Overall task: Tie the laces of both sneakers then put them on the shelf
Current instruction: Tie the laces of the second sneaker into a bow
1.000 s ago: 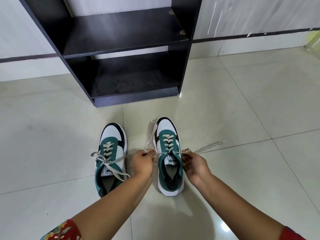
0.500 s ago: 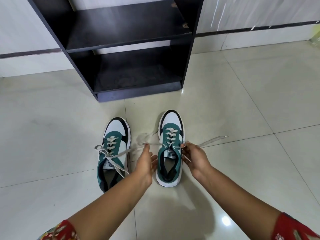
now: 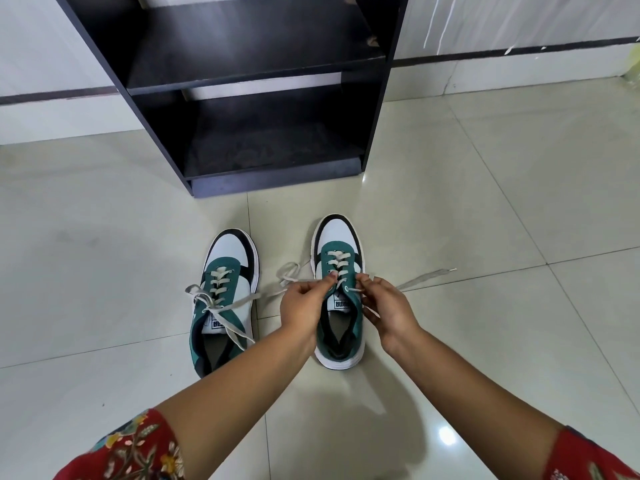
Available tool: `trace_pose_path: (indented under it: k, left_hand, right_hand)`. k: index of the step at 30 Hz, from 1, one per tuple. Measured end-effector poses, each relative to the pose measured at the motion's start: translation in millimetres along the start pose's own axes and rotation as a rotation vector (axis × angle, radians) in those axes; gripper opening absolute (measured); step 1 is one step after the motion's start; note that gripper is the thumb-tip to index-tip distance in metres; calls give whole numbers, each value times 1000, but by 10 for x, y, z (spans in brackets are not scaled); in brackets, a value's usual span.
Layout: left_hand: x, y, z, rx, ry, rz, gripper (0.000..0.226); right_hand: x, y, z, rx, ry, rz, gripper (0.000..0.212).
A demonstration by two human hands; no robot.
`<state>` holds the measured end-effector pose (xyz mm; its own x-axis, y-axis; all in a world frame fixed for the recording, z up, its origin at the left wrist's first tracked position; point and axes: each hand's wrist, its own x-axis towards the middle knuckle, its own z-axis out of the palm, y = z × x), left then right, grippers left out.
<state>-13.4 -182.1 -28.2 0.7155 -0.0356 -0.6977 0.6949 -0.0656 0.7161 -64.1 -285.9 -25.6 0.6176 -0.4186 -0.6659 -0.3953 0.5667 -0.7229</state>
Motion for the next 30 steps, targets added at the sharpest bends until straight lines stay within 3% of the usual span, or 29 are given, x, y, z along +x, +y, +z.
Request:
trace_pose_path:
  k: [2, 6, 9, 16, 22, 30]
  left_hand:
    - [42, -27, 5, 2, 13, -42, 31]
    - [51, -39, 37, -63, 25, 13, 9]
    - [7, -25, 53, -128, 26, 86, 15]
    - [24, 73, -67, -156, -122, -21, 12]
    - [45, 65, -119, -131, -138, -36, 11]
    - [128, -10, -180, -203, -32, -78, 28]
  right_hand:
    - [-11, -16, 6, 37, -8, -33, 10]
    - [-32, 7, 10, 53, 1, -67, 16]
    - [-26, 31, -12, 45, 21, -87, 23]
    - [-49, 84, 1, 104, 22, -14, 26]
    - [-17, 125, -5, 107, 24, -18, 31]
    - [36, 154, -109, 322, 107, 234, 26]
